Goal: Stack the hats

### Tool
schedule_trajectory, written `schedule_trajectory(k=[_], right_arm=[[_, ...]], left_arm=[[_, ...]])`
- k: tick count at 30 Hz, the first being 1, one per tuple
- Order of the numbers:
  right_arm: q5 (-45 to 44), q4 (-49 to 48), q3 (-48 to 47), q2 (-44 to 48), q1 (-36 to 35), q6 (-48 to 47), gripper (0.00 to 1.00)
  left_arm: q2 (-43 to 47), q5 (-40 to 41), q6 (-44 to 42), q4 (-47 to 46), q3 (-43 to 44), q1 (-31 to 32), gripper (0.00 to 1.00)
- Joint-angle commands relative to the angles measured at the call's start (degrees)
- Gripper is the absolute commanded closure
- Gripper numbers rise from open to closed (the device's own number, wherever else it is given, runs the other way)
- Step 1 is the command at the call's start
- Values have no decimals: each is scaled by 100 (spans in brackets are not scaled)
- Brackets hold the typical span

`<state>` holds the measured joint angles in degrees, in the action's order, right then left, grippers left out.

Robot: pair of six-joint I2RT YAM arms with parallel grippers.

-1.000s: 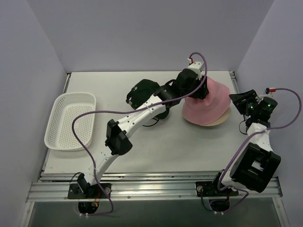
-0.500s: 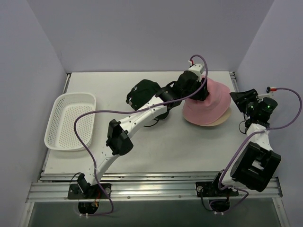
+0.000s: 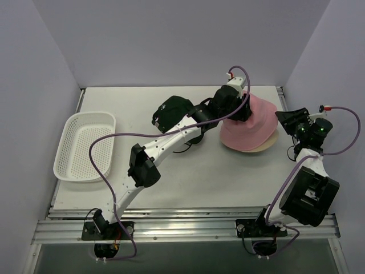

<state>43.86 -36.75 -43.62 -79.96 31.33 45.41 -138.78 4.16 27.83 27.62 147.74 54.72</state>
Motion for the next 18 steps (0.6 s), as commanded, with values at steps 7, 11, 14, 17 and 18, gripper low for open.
schedule_trajectory(k=[7, 11, 14, 17, 18], right_arm=[[193, -333, -42, -54, -189, -15, 62], [141, -324, -33, -37, -189, -32, 72], [-26, -96, -42, -54, -180, -120, 90], [-289, 247, -24, -107, -154, -330, 100], [-359, 326, 2, -116, -145, -374, 100]], left_arm=[[0, -38, 29, -248, 97, 48, 38], [-9, -47, 38, -248, 97, 56, 38], [-9, -39, 29, -248, 88, 56, 38], [0, -47, 20, -230, 88, 56, 38], [9, -39, 3, -222, 79, 56, 38]])
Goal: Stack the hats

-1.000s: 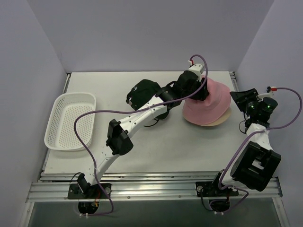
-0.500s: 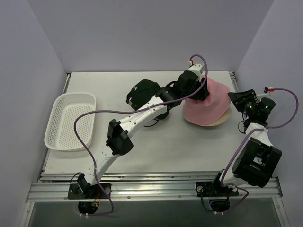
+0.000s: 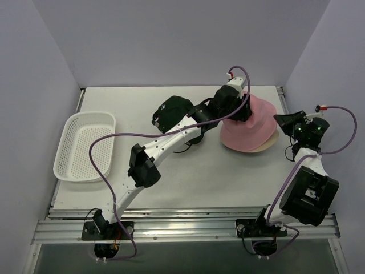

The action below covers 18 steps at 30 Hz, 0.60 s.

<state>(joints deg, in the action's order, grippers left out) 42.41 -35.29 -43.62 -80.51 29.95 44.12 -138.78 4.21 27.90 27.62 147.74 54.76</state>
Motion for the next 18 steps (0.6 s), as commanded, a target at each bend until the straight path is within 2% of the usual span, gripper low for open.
schedule_trajectory(k=[1, 7, 18], right_arm=[[-277, 215, 37, -87, 1, -289, 100], [-638, 146, 467, -237, -7, -386, 100], [-699, -321, 881, -597, -16, -351, 100]], left_arm=[[9, -34, -4, -213, 79, 52, 38], [70, 10, -39, -204, 0, 52, 38], [114, 98, -66, -169, -9, 52, 38]])
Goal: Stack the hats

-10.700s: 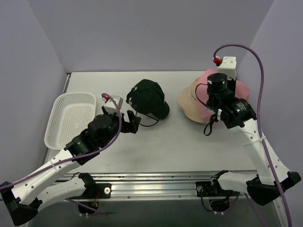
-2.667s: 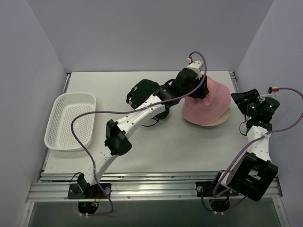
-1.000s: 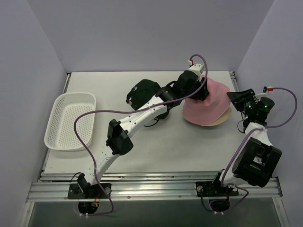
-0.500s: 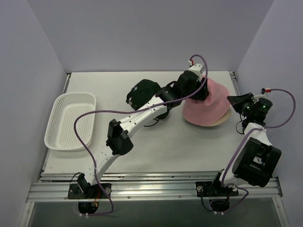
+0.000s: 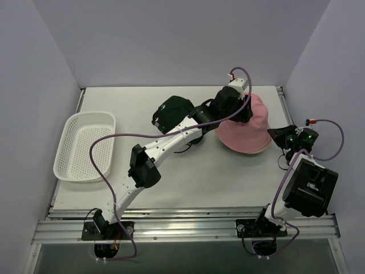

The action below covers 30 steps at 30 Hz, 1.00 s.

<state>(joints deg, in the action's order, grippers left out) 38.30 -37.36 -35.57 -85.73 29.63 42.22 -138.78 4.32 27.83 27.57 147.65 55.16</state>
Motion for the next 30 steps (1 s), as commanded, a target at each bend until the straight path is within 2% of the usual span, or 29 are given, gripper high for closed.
schedule_trajectory(k=[1, 30], right_arm=[[-341, -113, 94, -84, 25, -170, 100], [-675, -728, 217, -1042, -106, -56, 100]], left_arm=[[106, 96, -50, -173, 0, 13, 38], [35, 210, 20, -86, -272, -102, 38]])
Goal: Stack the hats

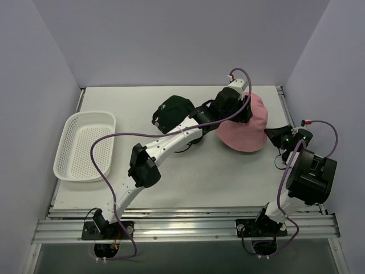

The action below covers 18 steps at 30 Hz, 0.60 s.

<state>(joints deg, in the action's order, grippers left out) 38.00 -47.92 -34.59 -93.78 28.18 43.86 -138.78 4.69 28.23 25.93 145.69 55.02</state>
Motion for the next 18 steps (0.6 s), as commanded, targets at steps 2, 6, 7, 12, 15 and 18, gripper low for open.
schedule_trajectory(k=[2, 6, 7, 12, 15, 18], right_arm=[[-706, 388, 84, -229, 29, -211, 100], [-732, 468, 5, -185, 29, -193, 100], [-741, 494, -13, -167, 21, -176, 100], [-838, 748, -249, -79, -15, -202, 100], [-899, 828, -355, -97, -50, -167, 100], [-943, 942, -496, -132, -146, -167, 100]], left_arm=[[70, 199, -45, 113, -93, -88, 38], [290, 322, -89, 192, -242, -80, 38], [342, 409, -98, 228, -277, -80, 38], [896, 1120, -195, 562, -690, -1, 38], [1326, 1587, -221, 527, -1224, 17, 39], [1704, 2053, -239, 466, -1752, 43, 40]])
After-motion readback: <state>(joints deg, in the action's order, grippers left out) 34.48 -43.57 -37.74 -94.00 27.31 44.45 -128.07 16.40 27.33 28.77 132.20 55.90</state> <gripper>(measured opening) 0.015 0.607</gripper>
